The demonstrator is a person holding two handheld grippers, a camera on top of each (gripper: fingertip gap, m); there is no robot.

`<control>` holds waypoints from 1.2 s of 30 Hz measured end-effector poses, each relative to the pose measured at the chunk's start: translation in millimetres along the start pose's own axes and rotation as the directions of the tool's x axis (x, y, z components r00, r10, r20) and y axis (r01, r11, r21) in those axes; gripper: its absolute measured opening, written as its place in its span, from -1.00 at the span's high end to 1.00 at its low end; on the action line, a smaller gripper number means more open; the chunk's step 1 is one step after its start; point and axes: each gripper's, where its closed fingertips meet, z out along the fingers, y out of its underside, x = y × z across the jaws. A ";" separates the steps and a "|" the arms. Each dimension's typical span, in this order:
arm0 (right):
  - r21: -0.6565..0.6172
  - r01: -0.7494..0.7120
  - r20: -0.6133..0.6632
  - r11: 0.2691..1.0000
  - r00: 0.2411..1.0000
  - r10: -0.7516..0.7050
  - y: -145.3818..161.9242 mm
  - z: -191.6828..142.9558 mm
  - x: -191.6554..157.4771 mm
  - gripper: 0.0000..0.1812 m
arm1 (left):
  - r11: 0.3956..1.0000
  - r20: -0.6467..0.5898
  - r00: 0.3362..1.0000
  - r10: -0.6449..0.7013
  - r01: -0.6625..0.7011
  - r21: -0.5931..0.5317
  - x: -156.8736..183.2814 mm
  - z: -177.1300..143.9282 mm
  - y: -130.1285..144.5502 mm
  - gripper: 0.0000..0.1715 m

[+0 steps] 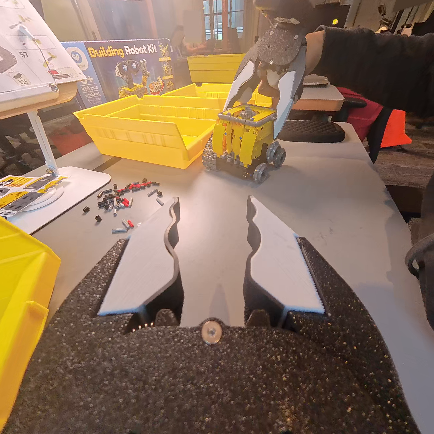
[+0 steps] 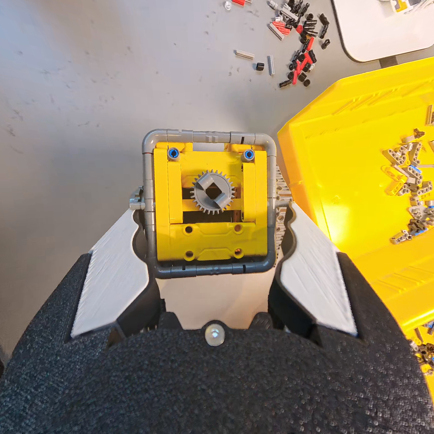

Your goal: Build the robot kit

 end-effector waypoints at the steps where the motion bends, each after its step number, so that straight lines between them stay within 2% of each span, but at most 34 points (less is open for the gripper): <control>1: -0.003 -0.003 0.002 1.000 1.000 0.003 0.4 -0.5 0.1 -0.29 | 1.000 -0.001 1.000 0.003 -0.003 -0.002 0.9 -0.4 0.1 0.36; 9: 0.059 -0.078 0.057 0.995 0.996 0.075 -9.3 -21.1 -1.3 -0.32 | 1.000 -0.009 1.000 0.005 -0.005 0.002 6.6 -0.4 -3.0 0.36; 18: -0.080 -0.013 0.029 0.997 0.999 0.015 -0.3 -2.1 -3.4 -0.34 | 1.000 -0.030 0.999 0.013 -0.013 -0.020 12.6 2.1 1.5 0.36; 23: -0.089 0.041 0.063 0.995 0.997 -0.036 0.3 -7.1 -3.1 -0.31 | 1.000 -0.027 0.999 0.018 -0.019 -0.022 13.4 -0.8 2.5 0.36; 26: -0.062 0.053 0.076 0.997 0.996 -0.048 -5.1 -22.4 -3.2 -0.31 | 0.999 -0.026 0.999 0.026 -0.027 -0.026 14.3 -1.6 2.8 0.36; 34: 0.025 0.097 0.109 0.995 0.989 -0.099 -40.5 -91.7 -2.4 -0.31 | 0.998 -0.028 0.999 0.045 -0.046 -0.040 16.8 -0.3 4.9 0.36; 36: 0.029 0.103 0.110 0.994 0.988 -0.106 -44.4 -99.2 -1.0 -0.31 | 0.998 -0.026 0.999 0.042 -0.043 -0.040 16.2 -0.5 5.0 0.36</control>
